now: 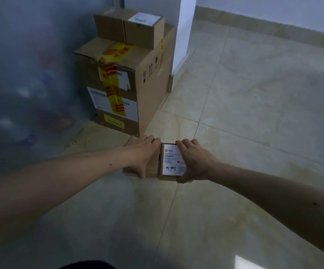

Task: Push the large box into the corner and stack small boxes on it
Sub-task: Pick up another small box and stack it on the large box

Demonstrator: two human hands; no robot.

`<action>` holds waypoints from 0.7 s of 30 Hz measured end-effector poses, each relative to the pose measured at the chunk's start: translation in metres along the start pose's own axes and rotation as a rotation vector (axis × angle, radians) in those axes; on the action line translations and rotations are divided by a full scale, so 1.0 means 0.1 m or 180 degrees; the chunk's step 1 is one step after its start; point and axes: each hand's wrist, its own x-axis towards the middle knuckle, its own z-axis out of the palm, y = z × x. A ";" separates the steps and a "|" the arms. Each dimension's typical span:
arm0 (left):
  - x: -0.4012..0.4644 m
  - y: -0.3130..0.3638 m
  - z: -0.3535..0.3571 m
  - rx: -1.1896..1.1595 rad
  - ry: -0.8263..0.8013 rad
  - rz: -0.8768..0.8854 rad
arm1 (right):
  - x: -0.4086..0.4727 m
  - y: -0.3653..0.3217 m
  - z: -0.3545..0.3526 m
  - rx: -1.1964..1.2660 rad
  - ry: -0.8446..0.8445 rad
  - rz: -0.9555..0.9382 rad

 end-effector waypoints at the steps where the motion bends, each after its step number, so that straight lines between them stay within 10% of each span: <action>1: 0.03 -0.04 -0.15 0.0001 0.0054 -0.0013 | 0.03 0.03 -0.15 -0.0034 0.0072 0.0025; 21: 0.08 -1.36 -2.59 0.0168 0.1120 -0.0057 | 1.01 -0.09 -2.56 -0.0079 0.1251 0.0090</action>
